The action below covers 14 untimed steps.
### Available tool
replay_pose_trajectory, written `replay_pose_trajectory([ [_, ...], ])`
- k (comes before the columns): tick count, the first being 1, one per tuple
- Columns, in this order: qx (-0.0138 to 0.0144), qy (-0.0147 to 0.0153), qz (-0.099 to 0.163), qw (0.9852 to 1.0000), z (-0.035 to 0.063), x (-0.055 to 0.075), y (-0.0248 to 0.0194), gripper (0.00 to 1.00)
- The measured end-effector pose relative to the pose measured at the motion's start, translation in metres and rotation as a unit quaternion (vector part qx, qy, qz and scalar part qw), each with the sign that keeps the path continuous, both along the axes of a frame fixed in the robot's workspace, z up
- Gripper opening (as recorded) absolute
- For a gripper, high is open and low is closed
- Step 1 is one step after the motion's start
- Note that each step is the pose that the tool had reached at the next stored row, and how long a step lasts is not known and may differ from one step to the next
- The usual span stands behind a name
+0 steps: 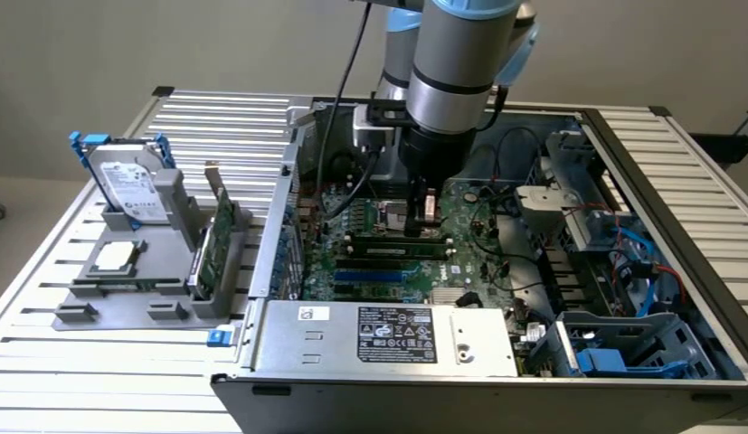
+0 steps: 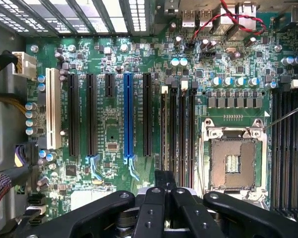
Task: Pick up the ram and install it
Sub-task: 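Press down the ram until it locks into place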
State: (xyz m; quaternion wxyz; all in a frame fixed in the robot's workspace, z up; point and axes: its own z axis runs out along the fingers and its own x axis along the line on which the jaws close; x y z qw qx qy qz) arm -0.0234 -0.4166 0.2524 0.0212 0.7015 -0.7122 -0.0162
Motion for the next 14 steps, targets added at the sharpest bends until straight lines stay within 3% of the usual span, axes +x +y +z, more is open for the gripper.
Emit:
replay_pose_trajectory([
  [14, 0.0, 0.0001, 0.0, 1.0, 0.0, 0.0, -0.0001, 0.11],
])
